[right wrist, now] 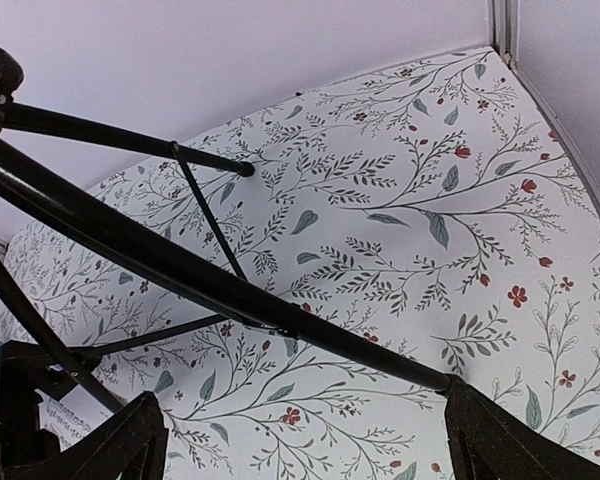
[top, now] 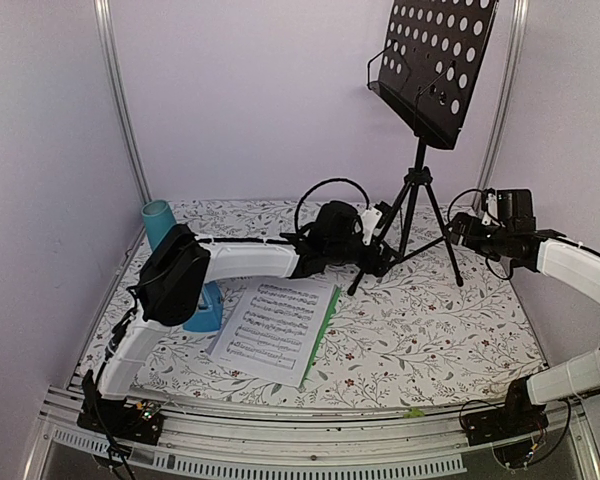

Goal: Set up the instrument practice props
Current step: Adjust the music stand at the center of the board.

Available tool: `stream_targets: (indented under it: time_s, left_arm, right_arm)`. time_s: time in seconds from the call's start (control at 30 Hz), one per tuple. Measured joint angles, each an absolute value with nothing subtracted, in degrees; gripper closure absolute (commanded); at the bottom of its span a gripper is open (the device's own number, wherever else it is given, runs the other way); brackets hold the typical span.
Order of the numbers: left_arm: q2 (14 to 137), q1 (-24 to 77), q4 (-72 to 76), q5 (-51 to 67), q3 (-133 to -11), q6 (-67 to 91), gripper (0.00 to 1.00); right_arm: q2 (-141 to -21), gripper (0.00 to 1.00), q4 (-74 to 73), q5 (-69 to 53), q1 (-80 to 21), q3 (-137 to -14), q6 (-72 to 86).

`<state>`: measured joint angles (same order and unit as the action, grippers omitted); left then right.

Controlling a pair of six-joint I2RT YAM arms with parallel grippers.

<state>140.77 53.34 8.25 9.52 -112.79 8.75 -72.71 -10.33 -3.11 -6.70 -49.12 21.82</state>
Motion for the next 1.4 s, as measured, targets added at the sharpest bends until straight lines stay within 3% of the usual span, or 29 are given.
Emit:
stream_targets:
  time_s: [0.33,1.1,1.4]
  left_arm:
    - [140.7,55.5,8.3,9.6,-112.8,8.9,0.17]
    - [144.0,57.9,8.2,9.7,-117.7,9.1,0.17]
    - [144.8,58.3,7.8,9.8,-119.2,9.3,0.12]
  right_arm:
    - [-73.8,0.01,-10.3,-4.6,-7.2,-48.0,20.5]
    - [-95.1,0.01,-9.0,-3.9,-2.2,-61.3,11.1]
    - [-95.7,0.01,-8.6,-3.8,-2.1,-62.6,9.0]
